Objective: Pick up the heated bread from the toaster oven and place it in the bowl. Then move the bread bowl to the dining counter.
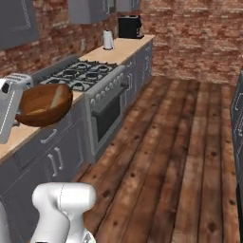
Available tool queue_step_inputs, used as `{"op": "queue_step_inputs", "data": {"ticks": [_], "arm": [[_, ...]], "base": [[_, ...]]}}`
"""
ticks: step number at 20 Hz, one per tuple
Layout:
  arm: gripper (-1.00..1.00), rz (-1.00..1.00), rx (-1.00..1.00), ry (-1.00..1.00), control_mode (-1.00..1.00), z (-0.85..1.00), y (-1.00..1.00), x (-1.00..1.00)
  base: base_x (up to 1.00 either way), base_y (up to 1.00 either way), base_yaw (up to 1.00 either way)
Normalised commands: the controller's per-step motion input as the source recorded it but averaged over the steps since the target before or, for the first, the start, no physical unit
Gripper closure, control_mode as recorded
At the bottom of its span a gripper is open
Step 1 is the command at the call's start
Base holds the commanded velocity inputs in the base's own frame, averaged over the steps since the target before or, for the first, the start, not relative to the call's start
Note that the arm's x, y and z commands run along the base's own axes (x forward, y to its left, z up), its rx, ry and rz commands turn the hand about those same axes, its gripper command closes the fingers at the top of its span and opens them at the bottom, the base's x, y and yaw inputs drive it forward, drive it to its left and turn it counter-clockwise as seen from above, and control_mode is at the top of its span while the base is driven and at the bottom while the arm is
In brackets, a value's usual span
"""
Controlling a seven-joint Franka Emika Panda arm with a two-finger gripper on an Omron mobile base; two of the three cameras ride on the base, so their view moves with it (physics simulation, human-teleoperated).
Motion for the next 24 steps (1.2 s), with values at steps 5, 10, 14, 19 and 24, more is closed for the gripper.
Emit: {"op": "queue_step_inputs", "data": {"ticks": [5,10,14,19,24], "arm": [[1.00,0.00,0.00,0.00,1.00,0.00,0.00,0.00],[1.00,0.00,0.00,0.00,1.00,0.00,0.00,0.00],[1.00,0.00,0.00,0.00,1.00,0.00,0.00,0.00],[1.00,0.00,0.00,0.00,1.00,0.00,0.00,0.00],[1.00,0.00,0.00,0.00,1.00,0.00,0.00,0.00]], "base": [[0.04,-0.37,-0.82],[0.56,-0.48,-0.60],[1.00,-0.91,-0.29],[1.00,-1.00,-0.07],[0.94,-1.00,0.12]]}}
